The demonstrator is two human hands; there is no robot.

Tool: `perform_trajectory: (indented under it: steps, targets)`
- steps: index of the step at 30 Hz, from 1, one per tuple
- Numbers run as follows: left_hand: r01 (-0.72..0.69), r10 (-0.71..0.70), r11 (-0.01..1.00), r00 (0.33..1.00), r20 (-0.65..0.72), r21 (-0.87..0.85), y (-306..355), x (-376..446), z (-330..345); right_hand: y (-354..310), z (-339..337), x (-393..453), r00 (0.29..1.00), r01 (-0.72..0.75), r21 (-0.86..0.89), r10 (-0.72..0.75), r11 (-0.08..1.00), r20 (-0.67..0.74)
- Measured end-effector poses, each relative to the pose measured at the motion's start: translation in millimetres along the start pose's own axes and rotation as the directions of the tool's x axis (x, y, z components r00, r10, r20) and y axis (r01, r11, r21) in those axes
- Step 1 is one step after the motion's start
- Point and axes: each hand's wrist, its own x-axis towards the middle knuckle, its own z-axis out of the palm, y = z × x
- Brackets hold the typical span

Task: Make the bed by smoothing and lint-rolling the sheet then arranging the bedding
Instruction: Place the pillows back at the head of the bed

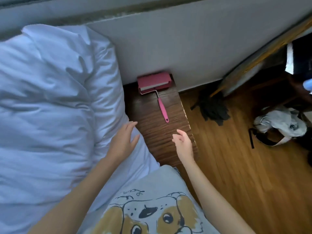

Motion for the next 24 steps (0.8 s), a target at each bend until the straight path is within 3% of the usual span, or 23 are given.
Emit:
perform_trajectory:
  steps: [5,11,17,24]
  targets:
    - [-0.016,0.016,0.999,1.0,0.001,0.046,-20,-102,-8,8,-13,-74,0.987,0.158,-0.013,-0.158,0.987,0.029]
    - [0.165,-0.171,0.985,0.965,-0.198,-0.045,-25,-214,-4,28,-12,-120,0.931,0.335,-0.094,-0.314,0.938,0.187]
    - [0.346,-0.436,0.891,0.832,-0.341,-0.295,-13,-302,35,65,-13,-152,0.812,0.502,-0.157,-0.4,0.851,0.424]
    - [0.404,-0.604,0.777,0.694,-0.392,-0.482,-41,-398,50,94,9,-210,0.743,0.594,-0.193,-0.441,0.78,0.504]
